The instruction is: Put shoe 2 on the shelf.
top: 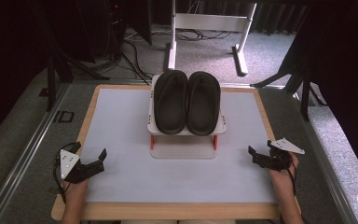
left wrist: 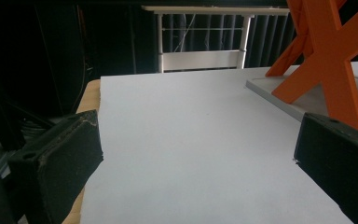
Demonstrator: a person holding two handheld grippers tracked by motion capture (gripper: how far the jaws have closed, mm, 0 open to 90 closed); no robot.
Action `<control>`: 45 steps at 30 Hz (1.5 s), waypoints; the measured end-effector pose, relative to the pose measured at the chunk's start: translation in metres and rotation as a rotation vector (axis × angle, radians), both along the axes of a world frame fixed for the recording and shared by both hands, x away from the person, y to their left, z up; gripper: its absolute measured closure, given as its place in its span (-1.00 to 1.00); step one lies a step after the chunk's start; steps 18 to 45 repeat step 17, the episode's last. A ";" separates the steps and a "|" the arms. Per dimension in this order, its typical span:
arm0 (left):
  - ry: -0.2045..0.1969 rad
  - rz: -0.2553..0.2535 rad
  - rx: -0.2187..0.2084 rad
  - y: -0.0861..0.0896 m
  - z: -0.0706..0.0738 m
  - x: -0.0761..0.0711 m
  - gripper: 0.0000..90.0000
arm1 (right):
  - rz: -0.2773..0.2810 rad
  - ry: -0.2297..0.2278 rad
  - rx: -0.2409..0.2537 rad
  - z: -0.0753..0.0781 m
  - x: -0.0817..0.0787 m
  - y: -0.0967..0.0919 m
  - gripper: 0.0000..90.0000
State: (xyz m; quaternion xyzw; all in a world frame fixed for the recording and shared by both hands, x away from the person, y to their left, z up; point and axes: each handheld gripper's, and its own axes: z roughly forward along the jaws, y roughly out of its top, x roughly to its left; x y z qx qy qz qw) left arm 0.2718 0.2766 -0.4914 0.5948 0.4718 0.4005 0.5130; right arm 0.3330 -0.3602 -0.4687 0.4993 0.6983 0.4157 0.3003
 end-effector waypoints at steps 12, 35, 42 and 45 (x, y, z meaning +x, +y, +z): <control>-0.002 0.001 -0.003 0.000 0.000 0.000 -0.99 | -0.060 -0.077 -0.030 -0.008 -0.023 -0.010 -0.73; -0.004 0.001 -0.003 0.000 0.000 0.000 -0.99 | -0.046 -0.070 -0.020 -0.009 -0.022 -0.012 -0.73; -0.004 0.001 -0.003 0.000 0.000 0.000 -0.99 | -0.046 -0.070 -0.020 -0.009 -0.022 -0.012 -0.73; -0.004 0.001 -0.003 0.000 0.000 0.000 -0.99 | -0.046 -0.070 -0.020 -0.009 -0.022 -0.012 -0.73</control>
